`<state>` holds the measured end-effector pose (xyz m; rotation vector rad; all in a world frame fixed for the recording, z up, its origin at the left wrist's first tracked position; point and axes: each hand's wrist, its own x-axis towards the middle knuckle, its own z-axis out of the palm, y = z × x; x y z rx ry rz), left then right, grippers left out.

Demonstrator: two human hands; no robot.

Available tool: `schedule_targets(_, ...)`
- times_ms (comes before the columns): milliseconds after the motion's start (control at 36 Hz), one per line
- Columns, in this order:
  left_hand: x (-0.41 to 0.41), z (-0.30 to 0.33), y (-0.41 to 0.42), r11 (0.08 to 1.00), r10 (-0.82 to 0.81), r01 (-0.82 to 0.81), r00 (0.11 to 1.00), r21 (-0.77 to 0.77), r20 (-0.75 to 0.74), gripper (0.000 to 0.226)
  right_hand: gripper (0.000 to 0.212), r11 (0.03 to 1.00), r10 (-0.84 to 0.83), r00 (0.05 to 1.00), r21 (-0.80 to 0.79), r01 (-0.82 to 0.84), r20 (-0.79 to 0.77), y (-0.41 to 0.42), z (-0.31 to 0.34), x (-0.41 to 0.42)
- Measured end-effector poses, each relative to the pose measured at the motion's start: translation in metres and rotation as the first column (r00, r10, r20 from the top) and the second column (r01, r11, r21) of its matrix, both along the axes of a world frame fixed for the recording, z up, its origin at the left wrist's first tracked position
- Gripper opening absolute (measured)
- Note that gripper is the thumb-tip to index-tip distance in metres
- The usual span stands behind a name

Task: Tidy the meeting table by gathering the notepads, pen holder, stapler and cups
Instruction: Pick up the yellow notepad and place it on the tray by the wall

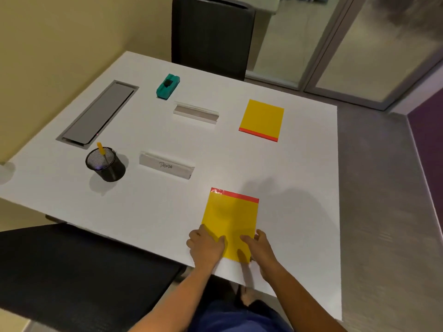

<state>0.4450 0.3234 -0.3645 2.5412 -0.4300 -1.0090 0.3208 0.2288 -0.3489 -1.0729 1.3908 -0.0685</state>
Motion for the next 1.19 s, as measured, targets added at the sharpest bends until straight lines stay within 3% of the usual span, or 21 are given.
schedule_targets(111,0.008,0.003,0.003,0.982,0.187,-0.182,0.972,0.047,-0.144,0.076,0.075,0.997,-0.039,0.998,0.065,0.042,-0.055,-0.003,0.000,-0.008)
schedule_targets(222,0.014,0.009,0.009,0.986,0.141,-0.121,0.971,0.110,-0.191,0.062,0.064,0.990,-0.040,0.999,0.132,0.044,-0.029,0.000,0.003,-0.021)
schedule_targets(361,0.001,0.023,0.023,0.956,0.195,-0.260,0.910,-0.138,-0.367,0.021,0.046,0.986,-0.027,0.999,0.165,0.032,-0.032,0.006,0.006,-0.043)
schedule_targets(528,-0.029,0.044,0.037,0.924,0.188,-0.307,0.884,-0.227,-0.428,0.018,0.035,0.988,-0.033,0.998,0.155,0.023,0.061,0.016,0.009,-0.076)
schedule_targets(639,-0.052,0.064,0.053,0.885,0.184,-0.332,0.894,-0.327,-0.409,0.011,0.030,0.994,-0.056,0.989,0.099,0.042,0.139,0.025,0.011,-0.097)
schedule_targets(778,-0.078,0.093,0.084,0.813,0.233,-0.398,0.892,-0.426,-0.388,0.006,0.040,0.994,-0.072,0.969,0.099,0.050,0.235,0.043,0.019,-0.104)
schedule_targets(1056,-0.103,0.166,0.146,0.642,0.396,-0.490,0.871,-0.589,-0.292,0.016,0.041,0.998,0.041,0.921,0.033,-0.058,0.389,0.075,0.098,-0.069)
schedule_targets(1194,-0.105,0.201,0.177,0.551,0.360,-0.472,0.878,-0.688,-0.315,0.023,0.037,0.994,0.105,0.862,-0.060,-0.087,0.495,0.099,0.140,-0.054)
